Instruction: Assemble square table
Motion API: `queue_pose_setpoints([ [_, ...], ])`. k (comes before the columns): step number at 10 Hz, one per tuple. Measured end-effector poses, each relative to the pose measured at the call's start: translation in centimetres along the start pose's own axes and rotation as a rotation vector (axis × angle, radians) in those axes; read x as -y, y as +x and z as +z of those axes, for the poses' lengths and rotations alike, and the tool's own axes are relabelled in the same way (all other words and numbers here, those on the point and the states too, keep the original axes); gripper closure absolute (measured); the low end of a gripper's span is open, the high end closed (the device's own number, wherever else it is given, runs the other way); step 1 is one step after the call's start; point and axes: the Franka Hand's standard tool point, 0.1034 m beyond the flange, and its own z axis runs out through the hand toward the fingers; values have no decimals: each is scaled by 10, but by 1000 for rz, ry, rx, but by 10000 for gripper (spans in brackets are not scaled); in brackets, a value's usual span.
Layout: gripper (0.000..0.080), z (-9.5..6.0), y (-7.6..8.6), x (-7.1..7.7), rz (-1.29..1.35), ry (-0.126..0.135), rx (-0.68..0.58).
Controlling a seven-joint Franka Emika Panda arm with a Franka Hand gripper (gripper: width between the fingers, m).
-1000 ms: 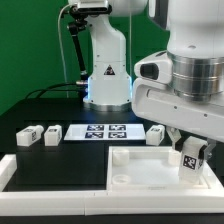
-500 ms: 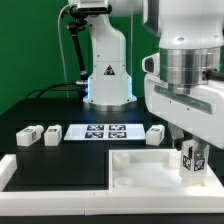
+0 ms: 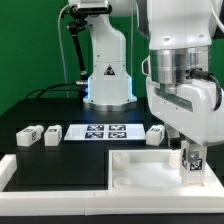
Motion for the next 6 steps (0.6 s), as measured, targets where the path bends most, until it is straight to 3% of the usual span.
queue_pose_setpoints([
  [1, 263, -1, -7, 3, -185, -23, -19],
  [2, 171, 0, -14, 6, -387, -38, -43],
  [3, 171, 3, -17, 6, -456, -15, -51],
  [6, 151, 4, -16, 4, -700, -29, -53],
])
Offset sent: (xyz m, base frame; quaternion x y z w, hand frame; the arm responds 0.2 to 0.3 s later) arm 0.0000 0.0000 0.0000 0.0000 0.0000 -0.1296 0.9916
